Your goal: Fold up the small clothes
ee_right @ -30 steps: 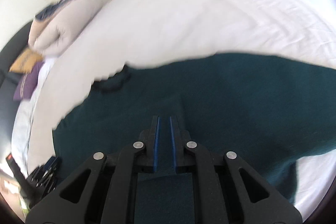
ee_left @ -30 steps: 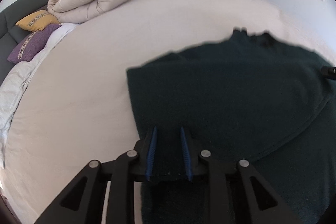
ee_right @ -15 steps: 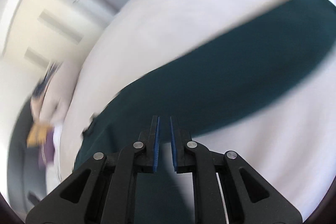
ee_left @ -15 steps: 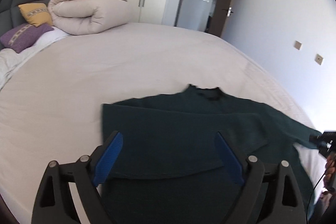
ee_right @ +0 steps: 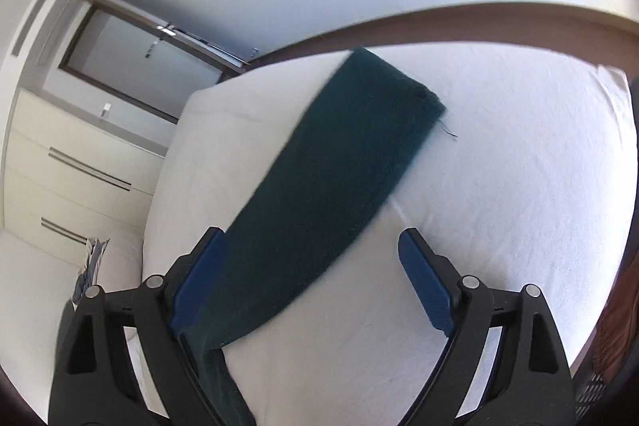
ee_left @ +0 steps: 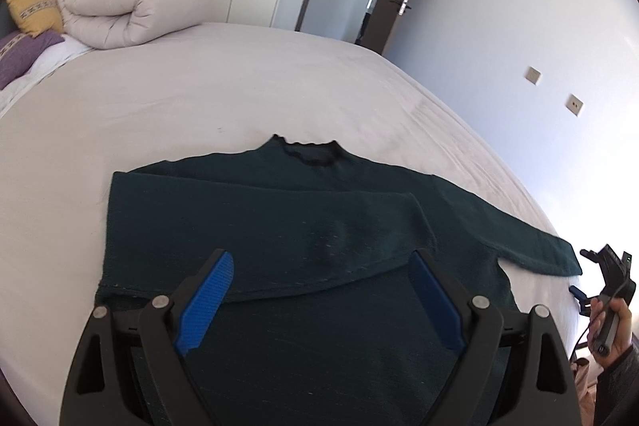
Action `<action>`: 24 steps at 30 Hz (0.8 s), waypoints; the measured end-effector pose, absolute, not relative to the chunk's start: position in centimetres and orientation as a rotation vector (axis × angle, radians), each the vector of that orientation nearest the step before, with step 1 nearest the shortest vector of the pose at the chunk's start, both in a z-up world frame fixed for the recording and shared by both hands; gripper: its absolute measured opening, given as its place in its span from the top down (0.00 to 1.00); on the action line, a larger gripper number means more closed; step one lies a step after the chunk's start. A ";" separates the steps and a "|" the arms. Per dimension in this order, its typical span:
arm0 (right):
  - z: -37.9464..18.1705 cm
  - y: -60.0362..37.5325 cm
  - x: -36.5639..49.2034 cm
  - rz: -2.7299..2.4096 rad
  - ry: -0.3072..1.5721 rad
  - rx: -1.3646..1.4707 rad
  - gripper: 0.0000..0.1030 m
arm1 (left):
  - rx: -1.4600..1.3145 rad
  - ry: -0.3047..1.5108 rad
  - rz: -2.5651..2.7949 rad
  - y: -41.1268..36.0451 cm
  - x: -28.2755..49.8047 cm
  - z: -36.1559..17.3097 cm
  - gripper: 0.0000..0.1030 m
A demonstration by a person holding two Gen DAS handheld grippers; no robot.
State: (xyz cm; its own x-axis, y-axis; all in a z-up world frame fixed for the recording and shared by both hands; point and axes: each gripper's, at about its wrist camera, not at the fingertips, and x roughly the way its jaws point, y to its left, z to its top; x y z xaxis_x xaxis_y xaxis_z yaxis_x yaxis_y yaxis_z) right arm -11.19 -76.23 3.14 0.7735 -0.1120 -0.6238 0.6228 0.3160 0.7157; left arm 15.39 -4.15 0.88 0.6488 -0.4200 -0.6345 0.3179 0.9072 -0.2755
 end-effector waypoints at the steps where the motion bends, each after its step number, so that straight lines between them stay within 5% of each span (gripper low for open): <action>1: 2.6 -75.9 -11.0 -0.504 0.492 1.196 0.14 | -0.141 0.758 -0.425 -4.4 15.3 0.9 0.12; 9: 1.5 -74.7 -7.4 -0.517 0.418 1.231 0.15 | -0.175 0.806 -0.458 -5.5 15.0 0.6 0.12; 10: 1.7 -74.1 -7.1 -0.514 0.419 1.212 0.21 | -0.184 0.816 -0.463 -5.5 15.1 0.5 0.12; 14: 0.5 -71.7 -3.9 -0.519 0.494 1.155 0.70 | -0.214 0.854 -0.482 -5.4 15.4 -0.3 0.17; 24: 3.0 -59.2 2.4 -0.553 0.530 0.894 0.86 | -0.298 0.882 -0.488 -3.7 16.1 -1.7 0.18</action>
